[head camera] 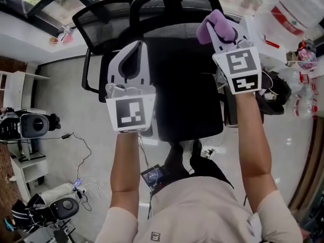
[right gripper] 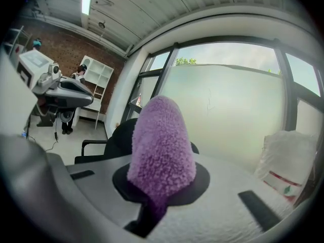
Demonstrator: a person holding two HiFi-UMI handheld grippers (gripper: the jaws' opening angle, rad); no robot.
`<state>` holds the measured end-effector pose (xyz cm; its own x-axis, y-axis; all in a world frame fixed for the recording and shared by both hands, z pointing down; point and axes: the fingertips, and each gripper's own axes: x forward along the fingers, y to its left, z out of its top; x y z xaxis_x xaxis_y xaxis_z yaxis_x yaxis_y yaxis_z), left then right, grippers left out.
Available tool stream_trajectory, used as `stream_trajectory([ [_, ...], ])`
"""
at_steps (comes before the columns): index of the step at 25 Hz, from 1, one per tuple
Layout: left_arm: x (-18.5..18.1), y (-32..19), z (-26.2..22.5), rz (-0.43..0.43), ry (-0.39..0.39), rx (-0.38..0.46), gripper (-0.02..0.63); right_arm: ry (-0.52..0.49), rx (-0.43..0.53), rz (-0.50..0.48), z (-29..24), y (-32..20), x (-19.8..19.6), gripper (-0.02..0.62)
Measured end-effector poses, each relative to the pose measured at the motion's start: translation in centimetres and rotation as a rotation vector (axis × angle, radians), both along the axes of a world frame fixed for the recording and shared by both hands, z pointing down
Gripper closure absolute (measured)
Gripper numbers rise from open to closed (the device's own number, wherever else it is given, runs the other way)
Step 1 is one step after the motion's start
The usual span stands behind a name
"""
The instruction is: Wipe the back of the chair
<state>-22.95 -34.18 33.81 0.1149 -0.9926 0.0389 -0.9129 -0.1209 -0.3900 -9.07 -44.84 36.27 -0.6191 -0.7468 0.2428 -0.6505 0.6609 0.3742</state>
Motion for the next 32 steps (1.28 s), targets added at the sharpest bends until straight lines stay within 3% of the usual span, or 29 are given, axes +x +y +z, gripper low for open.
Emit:
stream_trajectory([
  [16, 0.5, 10.0, -9.9, -0.033, -0.002, 0.088, 0.600, -0.051, 0.063, -0.108, -10.2, 10.4, 1.0, 0.574],
  [24, 1.8, 13.8, -11.6, -0.022, 0.027, 0.090, 0.600, -0.042, 0.083, -0.149, -12.4, 14.9, 1.8, 0.574],
  [32, 3.6, 17.0, -12.6, 0.007, 0.008, 0.104, 0.600, -0.016, 0.106, -0.186, -13.7, 19.4, 3.0, 0.574],
])
